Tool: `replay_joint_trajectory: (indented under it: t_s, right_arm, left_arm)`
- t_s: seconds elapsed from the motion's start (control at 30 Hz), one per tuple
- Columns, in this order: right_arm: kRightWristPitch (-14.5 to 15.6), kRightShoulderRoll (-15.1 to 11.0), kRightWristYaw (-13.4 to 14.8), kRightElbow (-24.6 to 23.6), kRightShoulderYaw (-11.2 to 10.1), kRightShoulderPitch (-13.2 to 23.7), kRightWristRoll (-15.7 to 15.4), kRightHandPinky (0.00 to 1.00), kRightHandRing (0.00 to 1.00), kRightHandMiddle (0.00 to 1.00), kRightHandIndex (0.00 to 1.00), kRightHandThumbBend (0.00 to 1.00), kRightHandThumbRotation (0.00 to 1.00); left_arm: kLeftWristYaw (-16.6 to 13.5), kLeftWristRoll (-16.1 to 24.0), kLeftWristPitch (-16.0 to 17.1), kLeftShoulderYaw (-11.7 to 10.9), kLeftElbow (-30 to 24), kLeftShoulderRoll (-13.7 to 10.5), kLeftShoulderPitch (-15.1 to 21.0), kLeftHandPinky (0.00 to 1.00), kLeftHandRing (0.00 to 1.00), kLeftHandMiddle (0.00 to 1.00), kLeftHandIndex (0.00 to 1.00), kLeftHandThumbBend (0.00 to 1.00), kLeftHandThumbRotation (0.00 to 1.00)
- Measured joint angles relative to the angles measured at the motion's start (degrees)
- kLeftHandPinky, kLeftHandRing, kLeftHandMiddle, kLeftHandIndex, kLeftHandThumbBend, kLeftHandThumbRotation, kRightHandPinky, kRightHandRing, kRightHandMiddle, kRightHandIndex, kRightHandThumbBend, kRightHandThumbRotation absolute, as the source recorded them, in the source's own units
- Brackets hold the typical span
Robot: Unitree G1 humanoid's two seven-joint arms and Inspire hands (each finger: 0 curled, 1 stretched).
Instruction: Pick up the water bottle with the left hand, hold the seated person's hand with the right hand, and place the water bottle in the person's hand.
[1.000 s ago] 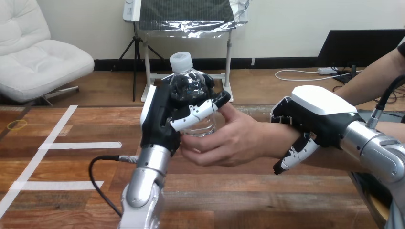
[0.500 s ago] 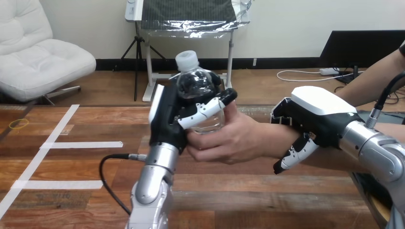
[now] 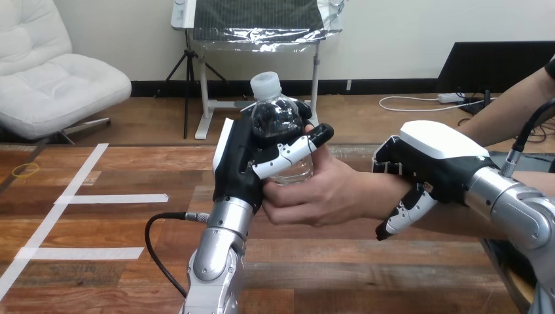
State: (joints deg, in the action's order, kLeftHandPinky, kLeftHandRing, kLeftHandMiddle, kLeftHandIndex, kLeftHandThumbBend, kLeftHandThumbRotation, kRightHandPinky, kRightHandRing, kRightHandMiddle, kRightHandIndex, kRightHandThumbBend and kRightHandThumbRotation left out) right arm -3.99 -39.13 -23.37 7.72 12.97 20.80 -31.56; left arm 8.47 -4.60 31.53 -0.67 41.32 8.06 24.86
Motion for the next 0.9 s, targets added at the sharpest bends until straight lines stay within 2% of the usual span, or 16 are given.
replay_joint_trajectory:
  t_s: [0.9]
  right_arm:
    - [-0.2,0.0,-0.3,0.0,0.0,-0.1,-0.1,0.23,0.30,0.37,0.39,0.90,0.02]
  left_arm:
    - [0.5,0.5,0.5,0.3,0.2,0.3,0.0,0.31,0.35,0.41,0.43,0.69,0.00]
